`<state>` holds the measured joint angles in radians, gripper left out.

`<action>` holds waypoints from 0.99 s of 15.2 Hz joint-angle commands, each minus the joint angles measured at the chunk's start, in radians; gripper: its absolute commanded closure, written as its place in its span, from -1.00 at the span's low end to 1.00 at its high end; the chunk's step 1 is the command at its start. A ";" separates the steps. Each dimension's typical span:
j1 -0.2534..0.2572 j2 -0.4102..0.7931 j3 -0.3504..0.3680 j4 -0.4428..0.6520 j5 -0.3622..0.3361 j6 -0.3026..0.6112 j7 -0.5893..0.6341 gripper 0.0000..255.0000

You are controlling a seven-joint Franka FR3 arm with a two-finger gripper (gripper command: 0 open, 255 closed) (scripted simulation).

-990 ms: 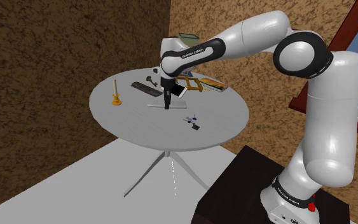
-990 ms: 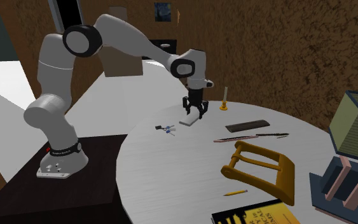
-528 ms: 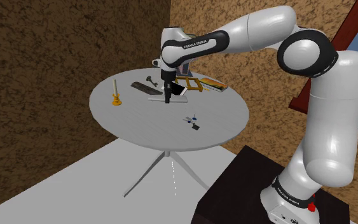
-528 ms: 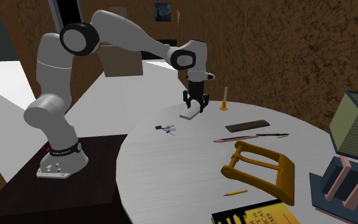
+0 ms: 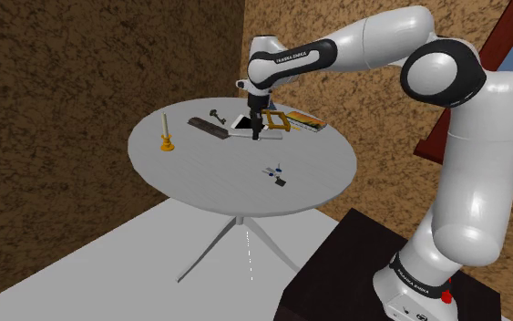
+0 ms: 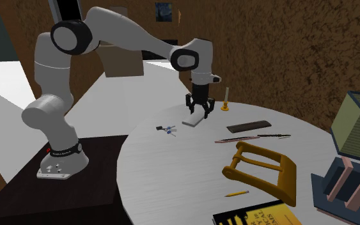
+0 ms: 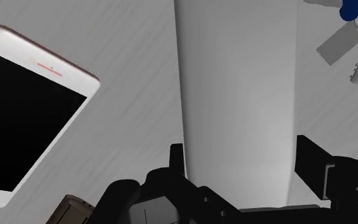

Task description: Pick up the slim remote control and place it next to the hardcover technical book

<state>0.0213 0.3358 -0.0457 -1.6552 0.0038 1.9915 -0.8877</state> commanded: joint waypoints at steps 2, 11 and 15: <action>-0.043 -0.012 -0.020 -0.018 0.007 0.007 -0.066 1.00; -0.174 0.023 -0.079 0.034 0.032 -0.010 -0.262 1.00; -0.221 0.055 -0.097 0.067 0.044 -0.012 -0.328 1.00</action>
<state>-0.1932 0.3885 -0.1406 -1.5876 0.0462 1.9763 -1.2054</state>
